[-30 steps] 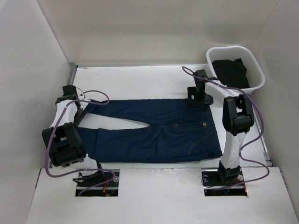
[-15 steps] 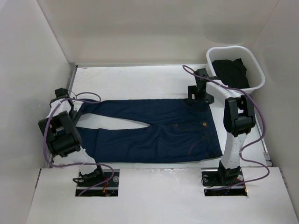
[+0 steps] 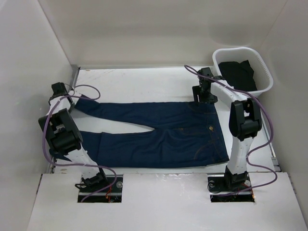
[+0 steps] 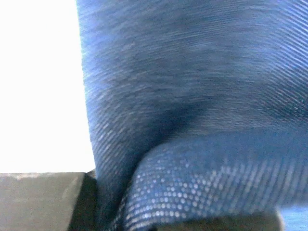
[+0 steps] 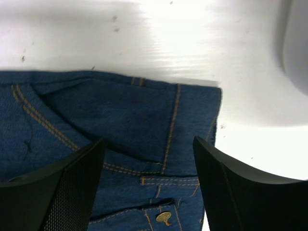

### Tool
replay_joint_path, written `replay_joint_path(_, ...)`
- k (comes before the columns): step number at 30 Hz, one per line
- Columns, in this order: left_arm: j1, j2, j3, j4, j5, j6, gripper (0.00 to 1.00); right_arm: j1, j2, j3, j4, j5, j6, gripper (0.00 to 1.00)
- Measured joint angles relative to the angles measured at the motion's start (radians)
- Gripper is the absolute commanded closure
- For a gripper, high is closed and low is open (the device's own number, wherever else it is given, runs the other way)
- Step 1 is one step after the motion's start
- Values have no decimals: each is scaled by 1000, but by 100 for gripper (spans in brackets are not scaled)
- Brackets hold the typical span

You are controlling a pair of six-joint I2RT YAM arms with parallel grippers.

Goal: Fold and stack the trousers
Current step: Fold the trousers

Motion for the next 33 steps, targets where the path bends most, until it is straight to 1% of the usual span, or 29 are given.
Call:
replay_joint_path(5, -11, -98, 106, 23, -12, 116, 100, 11, 0, -23, -5, 2, -17, 19)
replay_joint_path(10, -56, -169, 171, 39, -58, 225, 100, 6, 1, -31, -11, 6, -21, 19)
replay_joint_path(13, -85, -183, 170, 25, -84, 275, 99, 3, 2, -29, -13, 0, -3, 19)
replay_joint_path(16, -104, -192, 132, 20, -103, 307, 99, -3, -1, -20, -3, -37, 58, 20)
replay_joint_path(21, -109, -218, 47, -11, -123, 341, 100, -19, -58, -45, 54, -67, 151, 25)
replay_joint_path(25, -108, -230, 36, -30, -129, 367, 100, -34, -74, -45, 74, -68, 184, 28)
replay_joint_path(29, -119, -227, 114, -41, -129, 392, 100, -46, -74, -58, 82, -69, 195, 28)
replay_joint_path(31, -152, -227, 170, -41, -132, 412, 100, -48, -74, -63, 82, -70, 196, 28)
replay_joint_path(33, -208, -227, 212, -48, -133, 432, 100, -48, -75, -66, 88, -69, 196, 28)
